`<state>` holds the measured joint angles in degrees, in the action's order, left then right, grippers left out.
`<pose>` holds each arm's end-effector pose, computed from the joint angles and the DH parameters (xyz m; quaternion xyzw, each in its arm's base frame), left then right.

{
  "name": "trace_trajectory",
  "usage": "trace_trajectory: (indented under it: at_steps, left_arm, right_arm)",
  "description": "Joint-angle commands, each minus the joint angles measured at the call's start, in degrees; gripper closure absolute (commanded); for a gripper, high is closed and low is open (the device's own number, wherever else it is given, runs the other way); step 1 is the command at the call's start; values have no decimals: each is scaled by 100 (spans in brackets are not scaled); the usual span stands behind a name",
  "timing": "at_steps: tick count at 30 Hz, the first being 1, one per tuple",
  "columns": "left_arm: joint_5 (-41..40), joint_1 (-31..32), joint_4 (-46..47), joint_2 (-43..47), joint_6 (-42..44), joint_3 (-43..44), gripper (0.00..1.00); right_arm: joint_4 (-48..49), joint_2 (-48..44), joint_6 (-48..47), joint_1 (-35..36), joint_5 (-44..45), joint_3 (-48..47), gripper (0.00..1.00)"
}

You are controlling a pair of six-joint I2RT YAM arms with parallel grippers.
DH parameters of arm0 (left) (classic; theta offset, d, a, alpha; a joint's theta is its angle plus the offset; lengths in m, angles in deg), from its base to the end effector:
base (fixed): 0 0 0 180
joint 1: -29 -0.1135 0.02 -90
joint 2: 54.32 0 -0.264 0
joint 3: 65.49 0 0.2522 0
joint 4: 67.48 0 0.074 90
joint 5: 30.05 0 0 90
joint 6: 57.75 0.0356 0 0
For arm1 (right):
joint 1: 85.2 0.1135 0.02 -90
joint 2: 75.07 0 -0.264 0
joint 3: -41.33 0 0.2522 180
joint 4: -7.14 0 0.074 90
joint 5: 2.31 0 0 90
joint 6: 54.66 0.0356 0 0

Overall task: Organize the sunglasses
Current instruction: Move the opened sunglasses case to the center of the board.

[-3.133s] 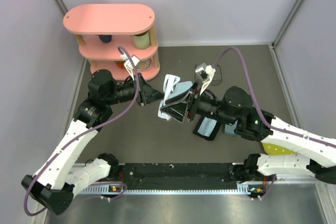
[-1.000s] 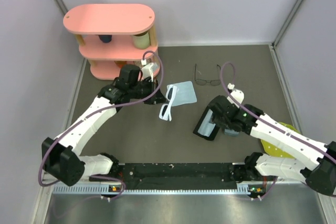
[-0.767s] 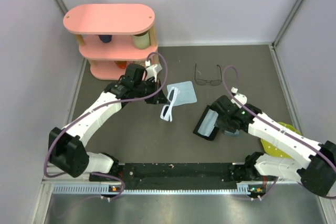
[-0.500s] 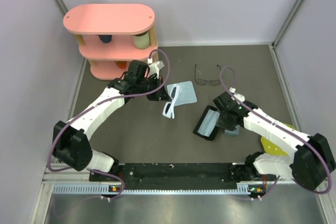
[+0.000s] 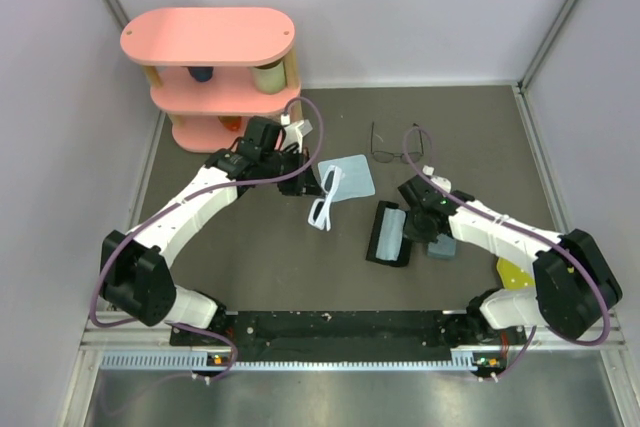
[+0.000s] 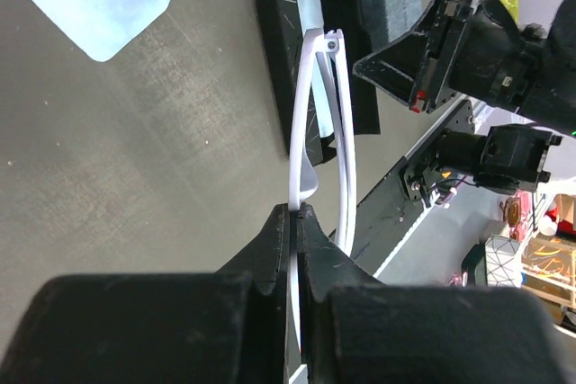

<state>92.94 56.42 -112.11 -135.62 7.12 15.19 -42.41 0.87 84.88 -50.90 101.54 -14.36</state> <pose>0.2621 -0.1578 0.2980 0.1258 0.8843 -0.3970 0.2111 0.1948 0.1226 0.1804 0.1506 0.9659 0.0280 0.2088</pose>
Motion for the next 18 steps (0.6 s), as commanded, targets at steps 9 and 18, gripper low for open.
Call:
trace_trajectory:
  at_steps: [9, 18]
  left_arm:
    - [-442, -17, -525, 263, 140, 138, 100]
    - [-987, 53, -683, 360, -483, -205, 100]
  right_arm:
    - [441, 87, -577, 58, -523, -245, 100]
    - [810, 1035, 337, 1148, -576, -1026, 100]
